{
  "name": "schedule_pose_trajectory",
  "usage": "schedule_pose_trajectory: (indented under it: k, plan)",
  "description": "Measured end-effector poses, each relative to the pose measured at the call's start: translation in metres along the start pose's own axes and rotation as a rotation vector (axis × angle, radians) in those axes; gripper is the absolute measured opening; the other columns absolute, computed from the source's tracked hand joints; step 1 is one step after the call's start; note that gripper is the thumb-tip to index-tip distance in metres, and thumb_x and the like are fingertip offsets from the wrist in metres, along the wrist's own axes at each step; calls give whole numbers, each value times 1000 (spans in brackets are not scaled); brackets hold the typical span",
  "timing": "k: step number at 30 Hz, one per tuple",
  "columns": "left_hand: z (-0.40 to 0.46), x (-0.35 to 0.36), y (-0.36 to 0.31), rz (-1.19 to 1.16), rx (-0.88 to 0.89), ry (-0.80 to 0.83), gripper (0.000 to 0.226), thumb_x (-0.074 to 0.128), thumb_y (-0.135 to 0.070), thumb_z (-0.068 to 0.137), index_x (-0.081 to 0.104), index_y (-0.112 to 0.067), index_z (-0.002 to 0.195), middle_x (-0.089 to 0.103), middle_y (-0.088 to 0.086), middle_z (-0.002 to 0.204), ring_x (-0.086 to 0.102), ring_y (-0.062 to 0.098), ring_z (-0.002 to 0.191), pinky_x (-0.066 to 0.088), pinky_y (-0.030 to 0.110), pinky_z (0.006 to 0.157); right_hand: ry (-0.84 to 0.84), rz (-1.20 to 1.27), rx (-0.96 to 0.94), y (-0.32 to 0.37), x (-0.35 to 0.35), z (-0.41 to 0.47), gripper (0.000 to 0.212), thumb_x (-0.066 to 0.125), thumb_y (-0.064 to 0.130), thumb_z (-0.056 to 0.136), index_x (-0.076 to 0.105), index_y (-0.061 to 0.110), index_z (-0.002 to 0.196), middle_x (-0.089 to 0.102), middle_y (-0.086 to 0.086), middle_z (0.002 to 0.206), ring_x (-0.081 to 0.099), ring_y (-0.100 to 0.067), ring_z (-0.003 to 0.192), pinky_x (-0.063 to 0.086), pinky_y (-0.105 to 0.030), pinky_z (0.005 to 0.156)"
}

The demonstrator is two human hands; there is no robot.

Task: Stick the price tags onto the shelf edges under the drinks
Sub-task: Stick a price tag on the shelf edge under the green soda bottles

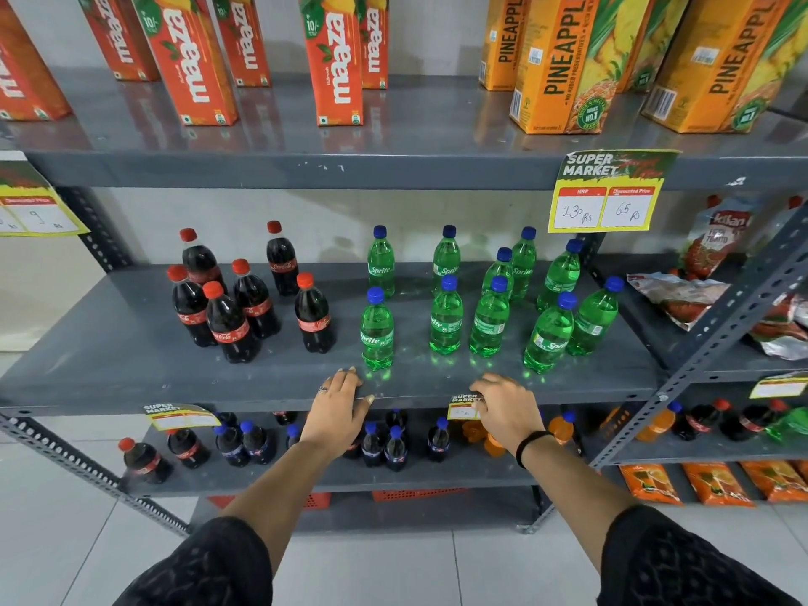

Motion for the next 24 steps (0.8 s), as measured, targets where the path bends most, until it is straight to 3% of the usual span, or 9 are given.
schedule_pose_trajectory:
  k: [6,19,24]
  plan:
    - [1,0,1,1,-8,12,38,50,-34,95,50,-9,123,50,6,130,44,26,121,34,36,105,1,-93,-27,4,1,3,23,53,4,87,65,15,103,63,-1,103,61,-25,99,52,-38,72]
    - [1,-2,-2,9,-21,25,38,49,-34,96,49,-10,125,47,5,133,44,25,119,33,33,102,30,-78,-90,-5,-1,4,23,55,15,91,65,23,111,63,5,108,64,-23,96,54,-40,75]
    - [0,0,-1,8,-22,21,39,49,-34,96,48,-10,127,46,4,134,43,24,120,35,35,104,24,-83,-56,-3,0,1,25,56,7,87,65,21,106,63,3,104,65,-24,94,56,-41,73]
Point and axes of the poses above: each hand's wrist, its own z-axis towards the middle knuckle, its own x-axis out of the palm, y = z × x, the point moved 5 cm from there along z, towards the middle knuckle
